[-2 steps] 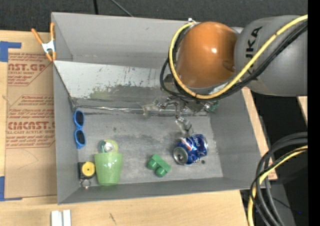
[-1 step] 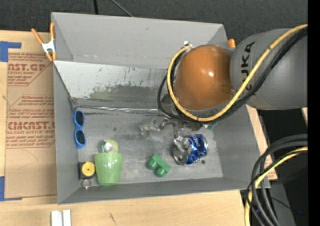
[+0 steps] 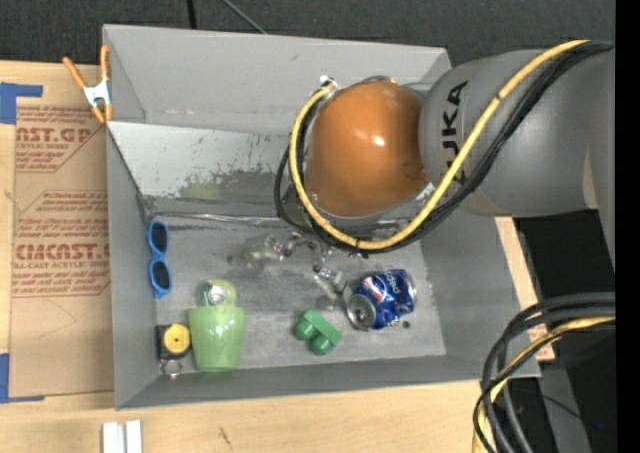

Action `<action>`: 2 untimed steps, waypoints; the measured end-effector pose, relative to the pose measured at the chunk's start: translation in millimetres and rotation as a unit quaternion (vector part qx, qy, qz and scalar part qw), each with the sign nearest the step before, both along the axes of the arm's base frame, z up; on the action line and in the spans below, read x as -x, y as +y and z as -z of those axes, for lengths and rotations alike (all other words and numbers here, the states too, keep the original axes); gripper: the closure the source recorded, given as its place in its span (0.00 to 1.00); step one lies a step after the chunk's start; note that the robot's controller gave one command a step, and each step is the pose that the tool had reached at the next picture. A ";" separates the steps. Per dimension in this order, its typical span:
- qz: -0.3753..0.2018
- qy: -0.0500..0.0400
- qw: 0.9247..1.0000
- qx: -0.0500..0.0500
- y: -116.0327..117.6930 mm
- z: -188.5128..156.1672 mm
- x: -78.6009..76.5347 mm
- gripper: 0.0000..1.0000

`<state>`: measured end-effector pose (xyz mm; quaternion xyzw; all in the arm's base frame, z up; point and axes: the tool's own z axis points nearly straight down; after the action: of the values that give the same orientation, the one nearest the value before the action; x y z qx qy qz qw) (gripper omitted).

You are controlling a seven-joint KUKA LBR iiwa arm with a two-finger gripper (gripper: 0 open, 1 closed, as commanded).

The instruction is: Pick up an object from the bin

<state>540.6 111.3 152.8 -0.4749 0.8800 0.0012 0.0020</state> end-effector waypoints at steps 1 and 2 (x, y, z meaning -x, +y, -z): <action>-0.013 0.004 1.000 0.003 -62.1 10.1 45.0 0.00; -0.003 -0.001 1.000 0.001 -48.9 -14.3 0.7 0.00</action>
Offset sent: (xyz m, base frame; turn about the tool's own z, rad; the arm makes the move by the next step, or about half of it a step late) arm -0.0424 -0.0587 -0.0085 -0.0316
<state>539.9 62.4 167.1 -0.4774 0.8787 0.0000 0.0029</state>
